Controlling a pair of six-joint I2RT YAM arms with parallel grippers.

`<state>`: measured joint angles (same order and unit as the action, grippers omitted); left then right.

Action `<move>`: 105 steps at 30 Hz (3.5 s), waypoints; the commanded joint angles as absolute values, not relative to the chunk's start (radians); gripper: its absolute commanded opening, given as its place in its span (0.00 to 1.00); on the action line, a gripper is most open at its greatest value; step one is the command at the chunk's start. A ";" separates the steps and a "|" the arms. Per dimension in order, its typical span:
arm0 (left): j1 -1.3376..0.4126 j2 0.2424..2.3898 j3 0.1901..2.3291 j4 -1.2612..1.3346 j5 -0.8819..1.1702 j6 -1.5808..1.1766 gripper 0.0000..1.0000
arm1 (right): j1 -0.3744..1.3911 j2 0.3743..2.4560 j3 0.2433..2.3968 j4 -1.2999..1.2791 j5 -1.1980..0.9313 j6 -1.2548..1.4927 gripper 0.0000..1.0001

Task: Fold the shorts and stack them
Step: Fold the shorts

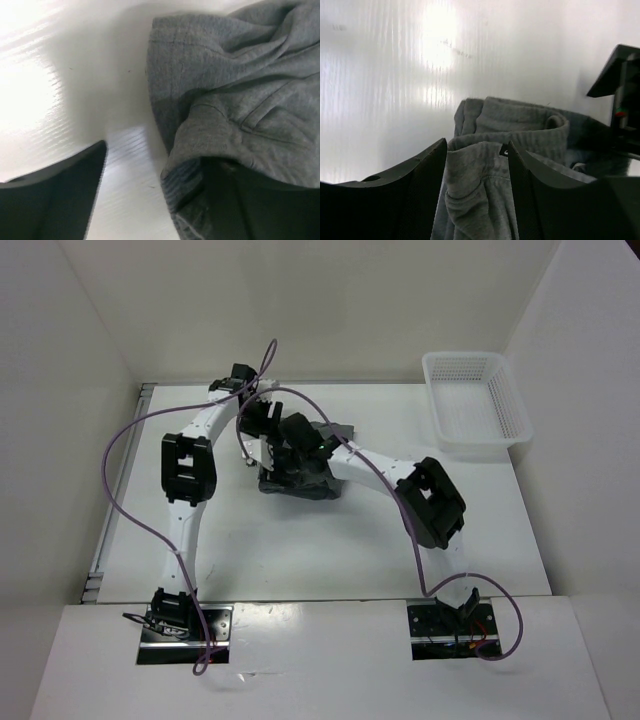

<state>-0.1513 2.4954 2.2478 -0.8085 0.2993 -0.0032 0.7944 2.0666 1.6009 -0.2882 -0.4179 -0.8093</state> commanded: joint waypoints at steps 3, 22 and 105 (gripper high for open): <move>-0.143 2.372 2.254 -0.833 0.302 0.000 0.95 | 0.789 1.959 1.692 -0.245 -0.459 -0.620 0.58; -0.173 1.930 1.652 -0.900 0.472 0.000 0.74 | 0.557 1.703 1.204 -0.278 -0.285 -0.380 0.59; -0.086 2.171 1.671 -1.014 0.426 0.000 0.08 | 0.430 1.677 1.196 -0.282 -0.315 -0.457 0.59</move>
<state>-0.1055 2.2181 1.6691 -0.9802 0.5041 -0.0273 0.5030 1.7817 1.1114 -0.2249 -0.1837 -0.4267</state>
